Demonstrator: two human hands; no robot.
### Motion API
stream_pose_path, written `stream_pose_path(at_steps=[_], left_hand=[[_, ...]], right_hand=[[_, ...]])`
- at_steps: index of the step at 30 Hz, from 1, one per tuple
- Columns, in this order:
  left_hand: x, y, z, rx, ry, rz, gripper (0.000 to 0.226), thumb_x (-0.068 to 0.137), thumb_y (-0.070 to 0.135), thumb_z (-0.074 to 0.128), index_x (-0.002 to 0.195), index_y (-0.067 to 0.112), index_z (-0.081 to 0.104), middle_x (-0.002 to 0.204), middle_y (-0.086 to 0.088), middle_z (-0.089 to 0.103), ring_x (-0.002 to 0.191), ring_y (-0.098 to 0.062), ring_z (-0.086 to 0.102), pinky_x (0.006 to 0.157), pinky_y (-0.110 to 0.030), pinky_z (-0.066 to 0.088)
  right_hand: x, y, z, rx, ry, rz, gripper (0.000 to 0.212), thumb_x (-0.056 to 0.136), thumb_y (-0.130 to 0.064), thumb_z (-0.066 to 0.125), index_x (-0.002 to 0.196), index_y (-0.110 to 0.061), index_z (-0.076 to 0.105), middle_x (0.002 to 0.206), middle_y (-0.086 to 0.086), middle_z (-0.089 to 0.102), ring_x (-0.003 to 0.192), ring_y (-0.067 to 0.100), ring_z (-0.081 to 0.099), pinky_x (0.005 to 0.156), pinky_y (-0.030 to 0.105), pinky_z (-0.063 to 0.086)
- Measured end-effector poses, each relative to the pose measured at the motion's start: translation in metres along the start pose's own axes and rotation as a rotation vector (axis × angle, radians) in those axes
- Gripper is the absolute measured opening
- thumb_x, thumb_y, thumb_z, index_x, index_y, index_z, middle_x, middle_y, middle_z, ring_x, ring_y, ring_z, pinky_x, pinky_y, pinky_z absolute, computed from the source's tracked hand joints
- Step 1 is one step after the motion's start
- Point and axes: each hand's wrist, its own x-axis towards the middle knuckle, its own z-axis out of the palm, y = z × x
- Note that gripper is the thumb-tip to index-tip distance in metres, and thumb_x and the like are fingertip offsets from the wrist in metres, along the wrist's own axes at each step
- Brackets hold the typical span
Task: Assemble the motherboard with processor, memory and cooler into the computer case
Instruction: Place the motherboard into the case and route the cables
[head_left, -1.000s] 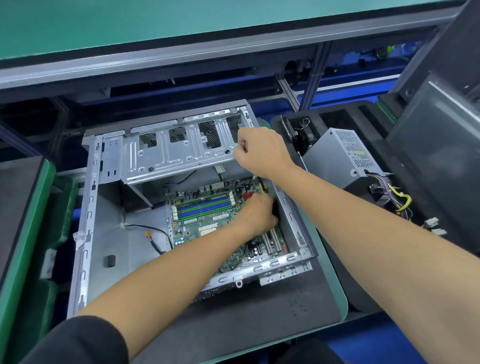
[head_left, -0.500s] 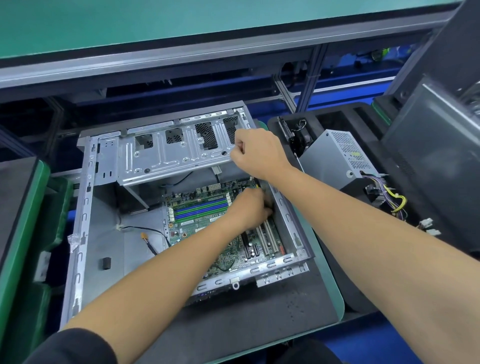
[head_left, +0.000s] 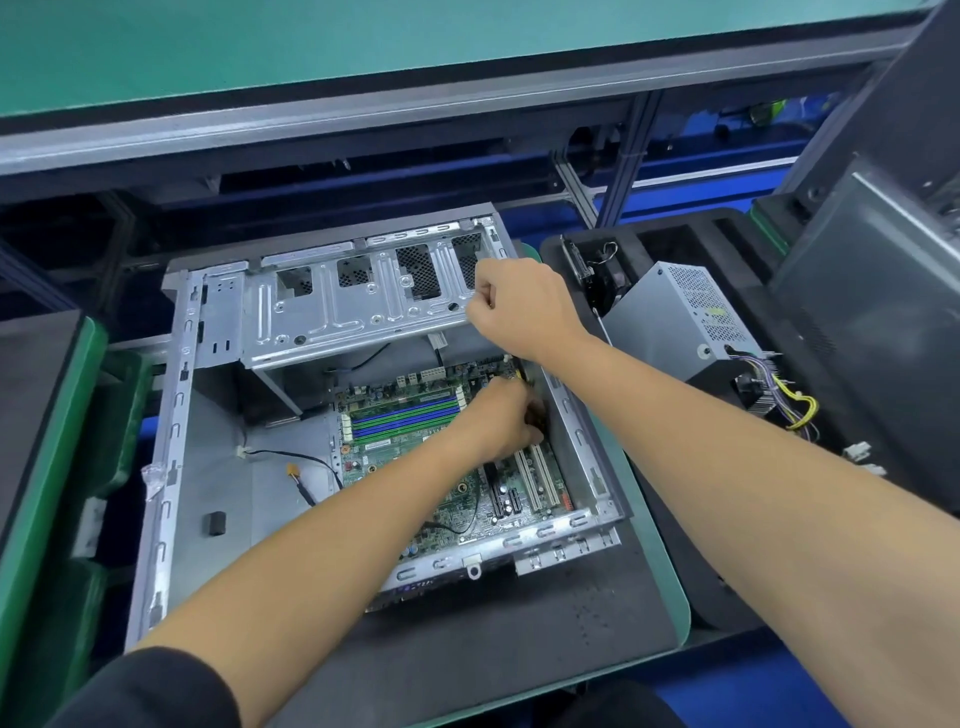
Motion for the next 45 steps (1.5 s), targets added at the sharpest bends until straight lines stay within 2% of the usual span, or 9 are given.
stream_pose_path(at_steps=[3,6,10,14,19,26,31,36,45], left_hand=[[0.001,-0.007,-0.001,-0.04,-0.003,-0.008,0.025,0.075,0.02,0.078,0.096,0.011,0.068,0.082,0.0,0.063,0.074,-0.015,0.059,0.062,-0.02,0.041],[0.001,-0.009,0.001,-0.132,-0.04,-0.046,0.013,0.072,0.018,0.081,0.079,0.018,0.072,0.073,0.009,0.063,0.064,0.001,0.055,0.05,-0.002,0.036],[0.003,-0.005,0.011,-0.168,-0.027,-0.078,0.022,0.069,0.015,0.082,0.062,0.022,0.063,0.066,0.01,0.062,0.06,-0.002,0.057,0.049,-0.009,0.038],[0.004,0.0,0.018,-0.121,0.064,-0.033,0.015,0.071,0.012,0.076,0.079,0.01,0.064,0.078,-0.004,0.067,0.073,-0.018,0.061,0.059,-0.024,0.047],[0.004,-0.001,0.022,-0.151,0.198,-0.013,0.021,0.072,0.008,0.073,0.086,0.008,0.057,0.077,-0.008,0.064,0.07,-0.02,0.059,0.054,-0.024,0.042],[0.006,-0.001,0.028,-0.088,0.154,-0.002,0.018,0.074,0.007,0.067,0.081,0.012,0.052,0.075,-0.006,0.059,0.067,-0.021,0.054,0.054,-0.027,0.041],[0.004,-0.004,0.029,-0.088,0.148,0.017,0.03,0.071,0.007,0.068,0.069,0.021,0.041,0.062,0.005,0.049,0.054,-0.012,0.047,0.042,-0.02,0.033],[0.004,-0.007,0.032,-0.087,0.157,0.059,0.025,0.071,0.011,0.071,0.086,0.011,0.051,0.07,0.001,0.056,0.064,-0.019,0.054,0.054,-0.028,0.046],[-0.001,-0.005,0.039,-0.102,0.221,0.035,0.037,0.073,0.004,0.064,0.104,0.01,0.046,0.073,-0.003,0.054,0.068,-0.025,0.053,0.053,-0.027,0.036]], right_hand=[[0.0,0.0,-0.001,0.002,-0.004,-0.006,0.014,0.084,-0.017,0.051,0.071,-0.015,0.046,0.059,-0.006,0.044,0.063,0.021,0.047,0.057,0.029,0.038],[0.0,0.0,-0.001,0.0,-0.007,-0.01,0.014,0.084,-0.017,0.051,0.071,-0.015,0.046,0.058,-0.006,0.043,0.062,0.021,0.046,0.056,0.028,0.033],[0.0,0.0,-0.001,-0.004,-0.005,-0.012,0.014,0.084,-0.017,0.051,0.071,-0.015,0.046,0.056,-0.007,0.039,0.06,0.019,0.044,0.054,0.027,0.031],[0.0,0.0,-0.001,-0.005,-0.004,-0.015,0.015,0.084,-0.018,0.051,0.07,-0.015,0.046,0.055,-0.008,0.039,0.059,0.019,0.044,0.052,0.026,0.03],[0.001,0.0,-0.001,0.0,0.0,-0.013,0.015,0.084,-0.018,0.051,0.07,-0.016,0.045,0.056,-0.007,0.04,0.059,0.019,0.043,0.049,0.023,0.026],[0.001,0.0,-0.001,-0.01,-0.002,-0.007,0.013,0.084,-0.018,0.051,0.071,-0.015,0.047,0.06,-0.005,0.047,0.061,0.02,0.046,0.051,0.025,0.028],[0.001,0.0,0.0,-0.007,-0.01,0.001,0.013,0.084,-0.018,0.052,0.072,-0.014,0.048,0.062,-0.002,0.05,0.06,0.02,0.046,0.05,0.025,0.029],[0.0,0.0,-0.001,-0.006,-0.005,0.001,0.013,0.084,-0.018,0.052,0.072,-0.014,0.049,0.063,-0.002,0.051,0.061,0.021,0.048,0.052,0.026,0.03],[0.001,-0.001,-0.001,-0.017,-0.014,0.001,0.013,0.085,-0.018,0.051,0.073,-0.012,0.05,0.064,0.003,0.054,0.062,0.024,0.05,0.056,0.031,0.04]])
